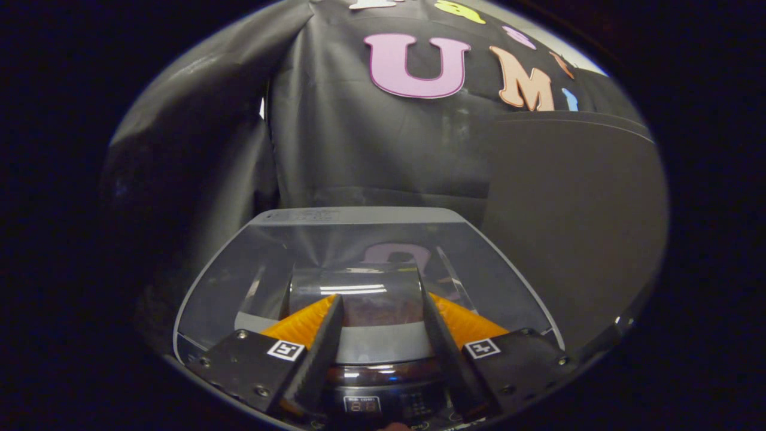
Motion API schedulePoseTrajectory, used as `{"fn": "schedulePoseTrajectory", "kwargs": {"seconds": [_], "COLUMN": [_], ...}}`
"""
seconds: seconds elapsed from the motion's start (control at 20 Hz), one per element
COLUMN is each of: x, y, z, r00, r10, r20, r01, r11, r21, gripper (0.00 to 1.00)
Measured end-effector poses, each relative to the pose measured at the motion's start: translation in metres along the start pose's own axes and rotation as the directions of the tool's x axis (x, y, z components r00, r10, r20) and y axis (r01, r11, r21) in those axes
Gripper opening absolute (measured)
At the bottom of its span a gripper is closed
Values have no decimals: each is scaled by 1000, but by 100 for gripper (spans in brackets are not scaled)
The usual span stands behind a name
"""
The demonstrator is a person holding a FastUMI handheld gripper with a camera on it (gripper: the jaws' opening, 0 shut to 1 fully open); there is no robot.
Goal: Put the clothes into the washing machine and then close the washing machine lid.
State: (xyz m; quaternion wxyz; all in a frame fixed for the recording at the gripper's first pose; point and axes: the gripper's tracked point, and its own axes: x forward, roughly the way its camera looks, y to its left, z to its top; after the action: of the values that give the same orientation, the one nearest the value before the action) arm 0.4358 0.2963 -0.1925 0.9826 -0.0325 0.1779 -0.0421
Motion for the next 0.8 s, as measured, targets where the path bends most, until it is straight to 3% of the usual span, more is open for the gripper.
{"fn": "schedulePoseTrajectory", "kwargs": {"seconds": [0.2, 0.4, 0.5, 0.8], "x": [-18, -54, -72, -154], "y": [-1, 4, -1, -34], "z": [4, 27, 42, 69], "r00": [999, 991, 986, 974], "r10": [9, 75, 68, 12], "r20": [36, 111, 149, 225], "r01": [-8, -71, -61, 5], "r11": [1000, 996, 997, 997], "r21": [-25, -48, -49, -78], "gripper": [83, 89, 96, 96]}}
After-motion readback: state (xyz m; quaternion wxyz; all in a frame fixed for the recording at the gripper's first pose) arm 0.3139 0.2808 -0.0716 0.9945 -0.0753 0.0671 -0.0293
